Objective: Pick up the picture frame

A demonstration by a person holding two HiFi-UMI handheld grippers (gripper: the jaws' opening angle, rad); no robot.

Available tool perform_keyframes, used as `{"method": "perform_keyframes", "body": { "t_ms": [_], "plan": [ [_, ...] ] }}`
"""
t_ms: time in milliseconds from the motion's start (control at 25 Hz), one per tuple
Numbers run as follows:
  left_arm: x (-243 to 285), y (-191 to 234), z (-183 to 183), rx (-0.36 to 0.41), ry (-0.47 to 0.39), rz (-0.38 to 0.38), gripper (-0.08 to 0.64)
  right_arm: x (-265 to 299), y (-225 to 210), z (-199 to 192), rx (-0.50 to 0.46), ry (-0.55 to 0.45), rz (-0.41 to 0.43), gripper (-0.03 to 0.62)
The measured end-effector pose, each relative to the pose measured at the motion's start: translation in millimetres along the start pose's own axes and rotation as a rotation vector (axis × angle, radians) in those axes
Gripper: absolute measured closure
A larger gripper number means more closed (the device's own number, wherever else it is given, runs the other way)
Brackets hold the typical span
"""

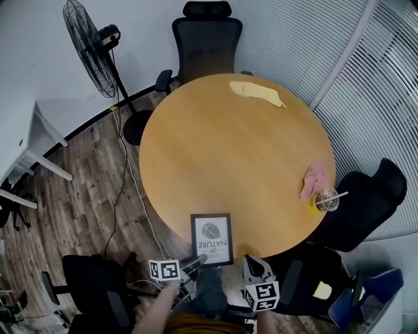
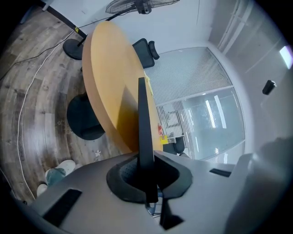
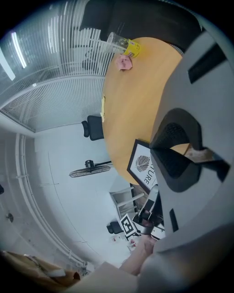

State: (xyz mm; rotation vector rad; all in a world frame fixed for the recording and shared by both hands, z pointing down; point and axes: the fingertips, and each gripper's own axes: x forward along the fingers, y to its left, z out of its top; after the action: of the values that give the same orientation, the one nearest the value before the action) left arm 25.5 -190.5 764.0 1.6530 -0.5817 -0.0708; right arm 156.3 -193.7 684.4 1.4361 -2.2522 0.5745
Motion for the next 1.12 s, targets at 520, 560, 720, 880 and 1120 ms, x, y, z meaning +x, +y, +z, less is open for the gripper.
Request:
{"method": "perform_keyframes", "body": {
  "t_ms": [520, 560, 720, 880, 1120],
  "plan": [
    [6.1, -22.3, 2.5, 0.098, 0.020, 0.029, 0.525, -15.4, 3.6, 16.9, -0.011, -0.053, -0.006, 0.580],
    [5.9, -24.3, 2.0, 0.106, 0.024, 0.031, 0.525, -16.5, 5.2, 18.7, -0.014, -0.057, -0.005, 0.580],
    [0.9, -32.8, 2.3, 0.124, 0.015, 0.030, 0.526, -21.3, 13.7, 22.7, -0.028, -0.069, 0.003, 0.580],
    [-5.8, -42.5, 10.8, 0.135, -0.013, 0.031, 0.526, -25.2, 20.9, 28.7, -0.036, -0.088, 0.005, 0.580],
    [-17.7, -57.7, 16.3, 0.164, -0.046, 0.034, 0.526, -35.6, 37.5, 36.4, -0.042, -0.123, 0.022, 0.580]
  ]
}}
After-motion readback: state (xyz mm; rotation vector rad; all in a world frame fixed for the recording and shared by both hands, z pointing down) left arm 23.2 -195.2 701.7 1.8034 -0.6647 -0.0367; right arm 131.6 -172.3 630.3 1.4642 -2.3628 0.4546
